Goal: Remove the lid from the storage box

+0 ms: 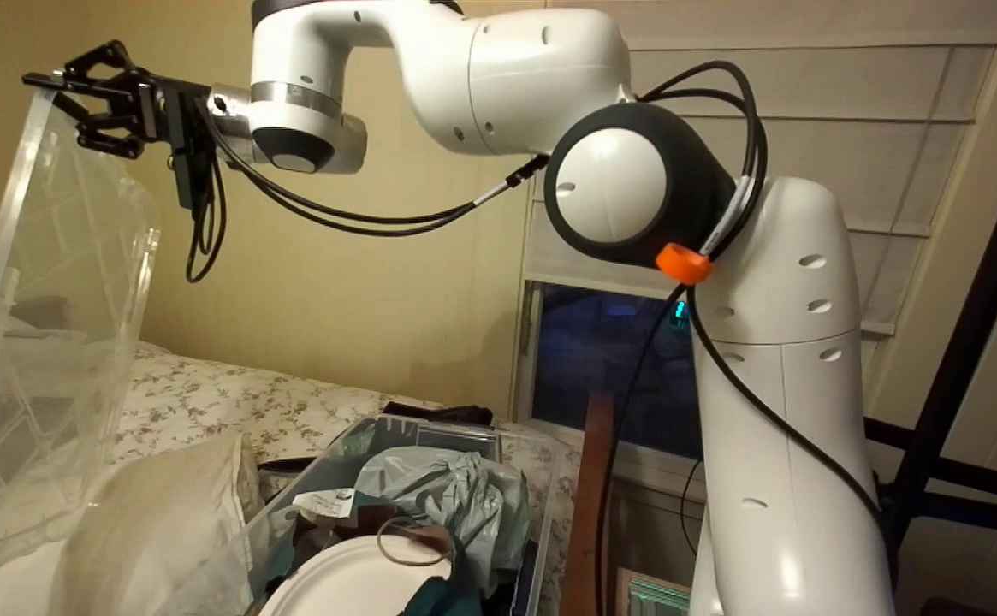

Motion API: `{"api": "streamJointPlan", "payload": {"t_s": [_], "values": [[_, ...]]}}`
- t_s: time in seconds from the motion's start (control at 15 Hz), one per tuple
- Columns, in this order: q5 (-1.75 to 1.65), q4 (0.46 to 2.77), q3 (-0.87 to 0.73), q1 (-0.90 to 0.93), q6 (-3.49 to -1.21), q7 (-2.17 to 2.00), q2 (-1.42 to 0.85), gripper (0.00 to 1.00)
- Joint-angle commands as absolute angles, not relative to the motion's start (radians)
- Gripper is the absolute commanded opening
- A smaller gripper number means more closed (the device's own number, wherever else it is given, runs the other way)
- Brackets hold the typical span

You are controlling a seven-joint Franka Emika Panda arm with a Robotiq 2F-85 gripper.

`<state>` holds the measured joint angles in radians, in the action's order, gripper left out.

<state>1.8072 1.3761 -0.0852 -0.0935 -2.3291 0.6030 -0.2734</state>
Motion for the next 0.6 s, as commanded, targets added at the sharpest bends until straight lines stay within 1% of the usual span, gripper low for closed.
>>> {"api": "streamJointPlan", "payload": {"t_s": [0.0, 0.13, 0.53], "values": [[1.807, 1.367, -0.086, -0.094, -2.329, 0.604, -0.281, 0.02], [1.929, 1.310, -0.080, -0.092, -2.428, 0.740, -0.318, 0.02], [2.228, 1.122, -0.100, -0.124, -2.536, 0.975, -0.469, 0.02]]}}
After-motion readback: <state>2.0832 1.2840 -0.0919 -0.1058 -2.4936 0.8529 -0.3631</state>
